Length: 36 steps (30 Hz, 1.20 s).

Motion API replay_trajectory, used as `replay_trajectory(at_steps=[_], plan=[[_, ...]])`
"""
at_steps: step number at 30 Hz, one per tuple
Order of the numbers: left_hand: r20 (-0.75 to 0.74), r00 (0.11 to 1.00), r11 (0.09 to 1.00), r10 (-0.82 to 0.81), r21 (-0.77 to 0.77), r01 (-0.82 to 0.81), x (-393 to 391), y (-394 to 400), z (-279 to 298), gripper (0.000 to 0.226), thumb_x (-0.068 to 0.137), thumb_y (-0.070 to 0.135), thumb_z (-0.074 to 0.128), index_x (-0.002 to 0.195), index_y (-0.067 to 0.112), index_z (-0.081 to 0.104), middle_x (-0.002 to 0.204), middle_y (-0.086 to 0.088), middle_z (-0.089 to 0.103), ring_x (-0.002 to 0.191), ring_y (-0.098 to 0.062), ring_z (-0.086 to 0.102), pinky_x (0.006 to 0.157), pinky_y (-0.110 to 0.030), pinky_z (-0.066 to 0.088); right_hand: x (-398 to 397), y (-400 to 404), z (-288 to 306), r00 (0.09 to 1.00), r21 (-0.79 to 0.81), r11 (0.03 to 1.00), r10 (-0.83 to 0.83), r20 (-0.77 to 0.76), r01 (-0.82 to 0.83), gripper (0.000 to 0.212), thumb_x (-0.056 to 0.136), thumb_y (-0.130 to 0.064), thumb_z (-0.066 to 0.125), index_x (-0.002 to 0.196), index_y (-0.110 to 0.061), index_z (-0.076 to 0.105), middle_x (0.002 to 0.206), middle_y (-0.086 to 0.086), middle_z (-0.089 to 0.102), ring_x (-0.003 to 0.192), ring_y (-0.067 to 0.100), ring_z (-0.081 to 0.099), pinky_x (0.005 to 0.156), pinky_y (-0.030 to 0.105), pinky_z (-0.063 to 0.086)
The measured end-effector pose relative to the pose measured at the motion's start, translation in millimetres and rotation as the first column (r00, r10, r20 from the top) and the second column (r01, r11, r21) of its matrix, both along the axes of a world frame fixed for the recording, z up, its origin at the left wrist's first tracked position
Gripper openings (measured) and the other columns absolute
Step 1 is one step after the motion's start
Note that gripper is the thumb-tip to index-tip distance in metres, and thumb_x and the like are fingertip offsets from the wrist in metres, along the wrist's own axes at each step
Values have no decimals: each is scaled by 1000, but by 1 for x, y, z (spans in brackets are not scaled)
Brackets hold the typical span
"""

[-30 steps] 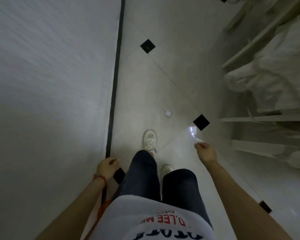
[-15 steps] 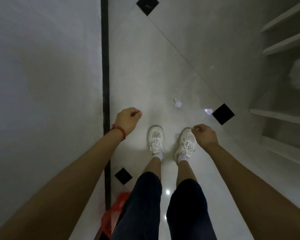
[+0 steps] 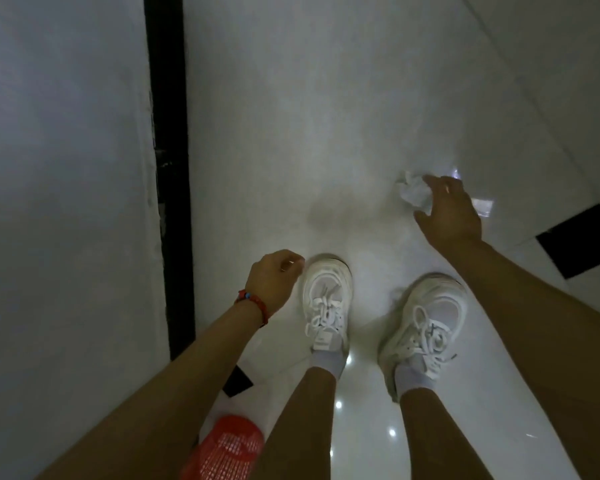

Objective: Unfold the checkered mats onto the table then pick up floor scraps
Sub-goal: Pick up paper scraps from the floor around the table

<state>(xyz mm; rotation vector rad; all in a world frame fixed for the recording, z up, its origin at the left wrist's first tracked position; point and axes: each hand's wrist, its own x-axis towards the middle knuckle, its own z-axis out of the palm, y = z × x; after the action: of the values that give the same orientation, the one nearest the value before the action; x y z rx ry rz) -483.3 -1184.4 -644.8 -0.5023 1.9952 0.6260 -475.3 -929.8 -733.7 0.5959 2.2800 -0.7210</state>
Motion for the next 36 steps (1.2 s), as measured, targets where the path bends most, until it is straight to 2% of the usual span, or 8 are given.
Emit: replay_trajectory(at_steps=[5, 8, 12, 18, 24, 29, 33, 36], plan=[[27, 1000, 999, -5, -34, 6, 21, -18, -30, 21, 89, 18, 52, 101, 7, 65, 99, -17, 69, 93, -30, 64, 87, -40, 52, 11, -17, -48, 986, 133, 983, 140, -92, -127, 49, 87, -4, 52, 133, -19, 43, 142, 16, 34, 116, 40, 41, 85, 47, 44], [7, 1000, 999, -5, -37, 5, 23, -20, -35, 21, 89, 19, 52, 101, 8, 65, 99, -16, 69, 92, -29, 64, 86, -39, 52, 18, -24, -61, 988, 128, 991, 54, -142, -35, 28, 92, -10, 50, 120, -6, 53, 124, 24, 46, 105, 42, 50, 79, 44, 46], [-25, 1000, 1000, 15, -16, -16, 13, -7, -24, 20, 90, 17, 51, 100, 7, 65, 97, -13, 68, 85, -22, 61, 82, -32, 49, 27, -28, -41, 990, 7, 997, -78, -120, 80, 26, 94, -14, 47, 111, 4, 56, 112, 28, 52, 95, 43, 55, 79, 42, 45], [-126, 992, 999, 19, 50, -13, -16, 38, 32, 18, 90, 16, 50, 96, 11, 65, 85, -4, 65, 78, -16, 60, 77, -27, 47, 33, -23, 53, 971, -156, 976, -174, -163, 149, 21, 91, -13, 52, 105, 3, 58, 102, 26, 54, 89, 39, 57, 74, 37, 43], [-263, 960, 984, -99, 116, 133, -45, 74, 124, 17, 88, 17, 54, 96, 10, 67, 89, -7, 68, 82, -19, 61, 79, -29, 49, 39, -7, 167, 944, -227, 954, -247, -218, 197, 21, 91, -14, 53, 104, 1, 60, 100, 20, 57, 86, 34, 58, 72, 33, 42], [-334, 937, 968, -102, 185, 171, -56, 81, 223, 16, 87, 13, 55, 96, 8, 67, 93, -12, 69, 85, -27, 63, 83, -35, 51, 47, 3, 274, 841, -220, 884, -462, -283, 412, 19, 90, -12, 55, 102, 1, 60, 96, 19, 57, 77, 18, 47, 60, 18, 25], [-355, 905, 911, -235, 245, 332, -52, 73, 304, 15, 88, 12, 56, 97, 7, 67, 94, -10, 68, 83, -17, 59, 84, -27, 48, 60, 2, 358, 753, -205, 825, -565, -337, 527, 15, 89, -9, 57, 95, 5, 59, 90, 20, 56, 73, 20, 47, 57, 20, 23], [-343, 890, 873, -302, 276, 403, -48, 64, 362, 15, 88, 12, 56, 96, 7, 67, 96, -13, 69, 87, -19, 60, 86, -29, 49, 77, -2, 415, 687, -179, 772, -628, -366, 610, 14, 89, -8, 56, 88, 6, 59, 87, 21, 55, 71, 20, 45, 55, 22, 21]])
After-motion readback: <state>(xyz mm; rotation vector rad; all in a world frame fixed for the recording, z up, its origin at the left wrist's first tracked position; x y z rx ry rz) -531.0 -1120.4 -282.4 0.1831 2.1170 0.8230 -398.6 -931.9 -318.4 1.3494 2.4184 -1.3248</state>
